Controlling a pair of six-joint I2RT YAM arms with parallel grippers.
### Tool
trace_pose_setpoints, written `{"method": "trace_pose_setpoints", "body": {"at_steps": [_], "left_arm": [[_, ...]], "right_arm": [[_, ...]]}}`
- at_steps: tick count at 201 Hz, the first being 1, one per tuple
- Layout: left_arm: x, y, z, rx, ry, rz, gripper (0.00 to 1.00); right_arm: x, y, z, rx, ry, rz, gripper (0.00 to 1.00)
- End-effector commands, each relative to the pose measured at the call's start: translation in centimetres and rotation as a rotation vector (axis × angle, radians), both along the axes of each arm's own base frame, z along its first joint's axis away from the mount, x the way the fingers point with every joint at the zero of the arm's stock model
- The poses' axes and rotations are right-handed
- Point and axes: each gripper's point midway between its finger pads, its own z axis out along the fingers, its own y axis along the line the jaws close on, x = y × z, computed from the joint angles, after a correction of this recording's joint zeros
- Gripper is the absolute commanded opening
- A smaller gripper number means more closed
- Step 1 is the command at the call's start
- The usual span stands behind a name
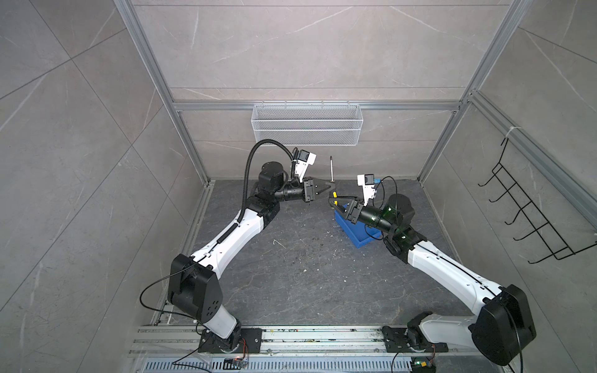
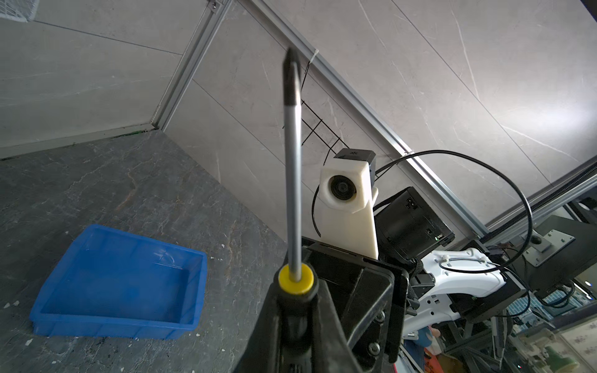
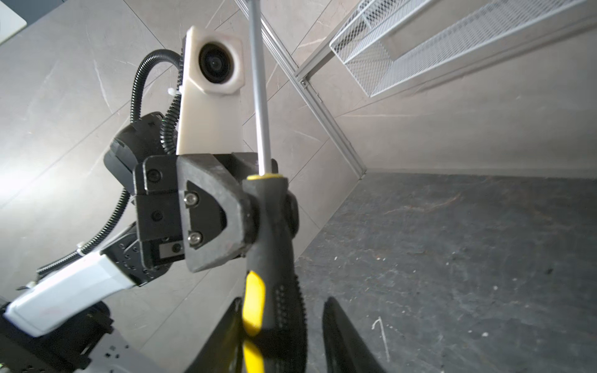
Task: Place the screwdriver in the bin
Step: 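Lift the screwdriver with the left gripper toward the approaching right gripper, then grasp the screwdriver handle with the right gripper and open the left gripper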
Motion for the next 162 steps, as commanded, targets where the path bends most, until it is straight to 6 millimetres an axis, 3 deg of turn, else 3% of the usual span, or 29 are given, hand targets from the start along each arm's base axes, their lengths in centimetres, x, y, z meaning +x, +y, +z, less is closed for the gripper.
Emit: {"method": "trace_pose_setpoints", "body": {"at_steps": [1,39,80,96,112,129,162], "left_arm": [[-1.2,0.0,2.6,-0.054,-0.079,-0.047,0.0],[-1.1,-0.1,2.5,-0.052,-0.072,-0.048,0.0],[-0.6,0.0,2.3,-0.053,-0.073,-0.017,0.0],[-0.4,0.2,2.1,-0.05,-0.086,0.012,0.2],[-0.5,0.5,2.0,-0.041,-0.11,0.029,0.33],[-1.1,0.8,2.1,-0.022,-0.153,0.03,0.58],[-2.1,2.4,1.5,0.046,-0.266,0.102,0.84]], "right_arm": [[0.4,-0.1,1.5,0.03,-0.034,-0.001,0.27],[0.3,0.1,1.5,0.026,-0.038,0.015,0.0],[0.3,0.1,1.4,0.017,-0.042,0.015,0.0],[0.3,0.0,1.4,0.012,-0.043,0.012,0.0],[0.2,-0.1,1.4,0.004,-0.047,0.006,0.0],[0.3,-0.2,1.2,-0.017,-0.046,-0.003,0.0],[0.1,-0.9,0.2,-0.117,-0.057,-0.038,0.0]]}}
